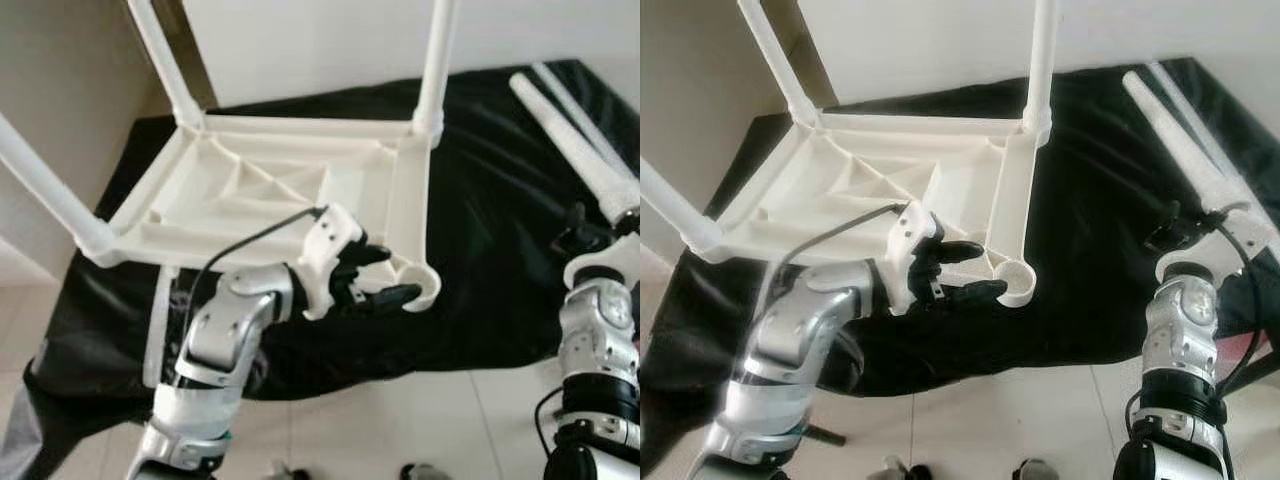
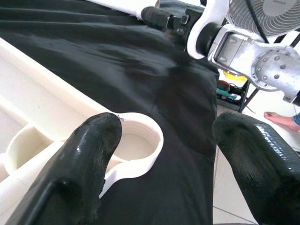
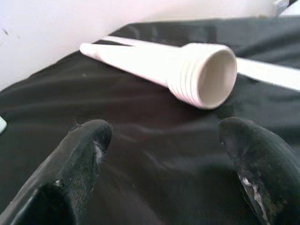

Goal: Building children table

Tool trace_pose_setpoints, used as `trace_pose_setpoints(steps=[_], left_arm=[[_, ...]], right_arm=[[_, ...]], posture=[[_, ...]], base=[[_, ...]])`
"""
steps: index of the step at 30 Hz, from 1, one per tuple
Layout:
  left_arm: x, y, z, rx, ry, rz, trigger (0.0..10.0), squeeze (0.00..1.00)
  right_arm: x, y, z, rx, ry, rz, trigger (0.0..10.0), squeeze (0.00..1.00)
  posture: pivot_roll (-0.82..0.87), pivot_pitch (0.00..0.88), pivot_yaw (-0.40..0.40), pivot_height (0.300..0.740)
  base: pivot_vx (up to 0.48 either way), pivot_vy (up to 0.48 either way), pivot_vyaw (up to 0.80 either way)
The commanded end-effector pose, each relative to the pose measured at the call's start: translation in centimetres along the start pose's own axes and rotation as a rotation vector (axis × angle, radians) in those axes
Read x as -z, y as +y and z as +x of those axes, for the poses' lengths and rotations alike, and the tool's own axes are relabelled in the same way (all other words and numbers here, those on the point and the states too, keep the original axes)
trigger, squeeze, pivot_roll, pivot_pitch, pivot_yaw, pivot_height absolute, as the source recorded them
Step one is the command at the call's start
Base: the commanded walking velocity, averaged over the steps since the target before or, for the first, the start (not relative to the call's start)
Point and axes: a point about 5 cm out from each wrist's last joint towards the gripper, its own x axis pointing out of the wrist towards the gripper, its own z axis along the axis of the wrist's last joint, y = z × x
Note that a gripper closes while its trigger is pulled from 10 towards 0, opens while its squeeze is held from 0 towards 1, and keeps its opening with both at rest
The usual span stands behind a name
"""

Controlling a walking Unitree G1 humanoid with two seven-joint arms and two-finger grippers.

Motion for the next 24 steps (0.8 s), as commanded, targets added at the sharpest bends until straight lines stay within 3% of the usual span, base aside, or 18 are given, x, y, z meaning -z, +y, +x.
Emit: trace_pose_setpoints(steps=[1,15,24], left_arm=[[0.3,-0.3,-0.3,0.022,0.017,-0.012,10.0,0.0],[0.7,-0.9,-0.2,0.05,0.053,-0.05,10.0,0.0],[0.8,-1.2,-0.8,0.043,0.075,-0.066,10.0,0.0]], right_arm=[[0.0,-0.3,-0.1,0.007,-0.007,0.016,10.0,0.0],[-2.3,0.2,0.7,-0.103,-0.103,0.011,10.0,0.0],[-4.0,1.4,1.3,-0.147,-0.195,0.021,10.0,0.0]], posture=[[-0.07,0.206,0.158,0.74],[-0.05,0.266,0.181,0.74],[-0.03,0.28,0.188,0.74]], base=[[0.0,0.0,0.0],[0.0,0.0,0.0],[0.0,0.0,0.0]])
